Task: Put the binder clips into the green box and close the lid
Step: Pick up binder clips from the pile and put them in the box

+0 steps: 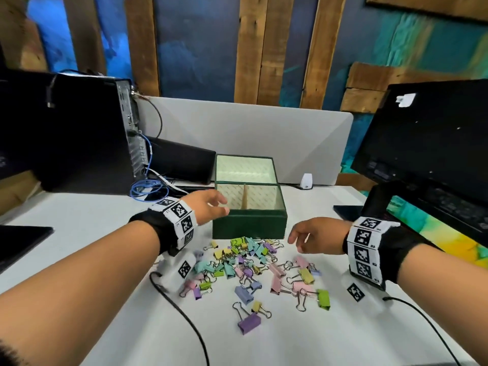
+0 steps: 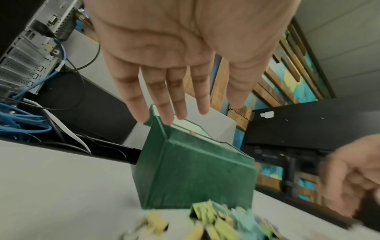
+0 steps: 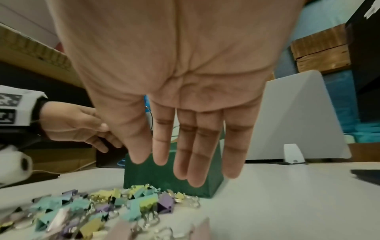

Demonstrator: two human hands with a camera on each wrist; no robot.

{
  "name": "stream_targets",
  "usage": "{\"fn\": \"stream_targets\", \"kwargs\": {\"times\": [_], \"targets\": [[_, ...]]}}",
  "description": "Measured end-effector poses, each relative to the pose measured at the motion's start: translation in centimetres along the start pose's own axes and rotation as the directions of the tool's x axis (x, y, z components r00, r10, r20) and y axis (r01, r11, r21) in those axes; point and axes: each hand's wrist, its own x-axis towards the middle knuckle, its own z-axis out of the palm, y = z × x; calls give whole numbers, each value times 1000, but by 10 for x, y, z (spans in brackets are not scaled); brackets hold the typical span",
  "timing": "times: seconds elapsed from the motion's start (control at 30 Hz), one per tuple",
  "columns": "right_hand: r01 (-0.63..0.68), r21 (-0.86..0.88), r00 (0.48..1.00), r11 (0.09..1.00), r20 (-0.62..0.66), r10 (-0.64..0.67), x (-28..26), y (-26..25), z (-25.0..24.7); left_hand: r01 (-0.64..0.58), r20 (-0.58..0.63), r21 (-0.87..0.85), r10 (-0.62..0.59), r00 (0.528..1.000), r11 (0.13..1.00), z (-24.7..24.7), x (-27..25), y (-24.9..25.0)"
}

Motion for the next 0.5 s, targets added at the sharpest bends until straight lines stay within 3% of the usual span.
{"fn": "stream_targets", "kwargs": {"times": [0.13,0.27,0.5], "targets": [[-46,-61,997,997,55,49,-15,11,9,-64,170,68,51,984,996,3,-43,4],[-43,-42,995,998,86,46,-27,13,21,-115,347,128,64,936,985,16,-81,16],[5,-51,995,999,96,0,-36,9,43,-283,511,276,109,853,918,46,-107,36]]}}
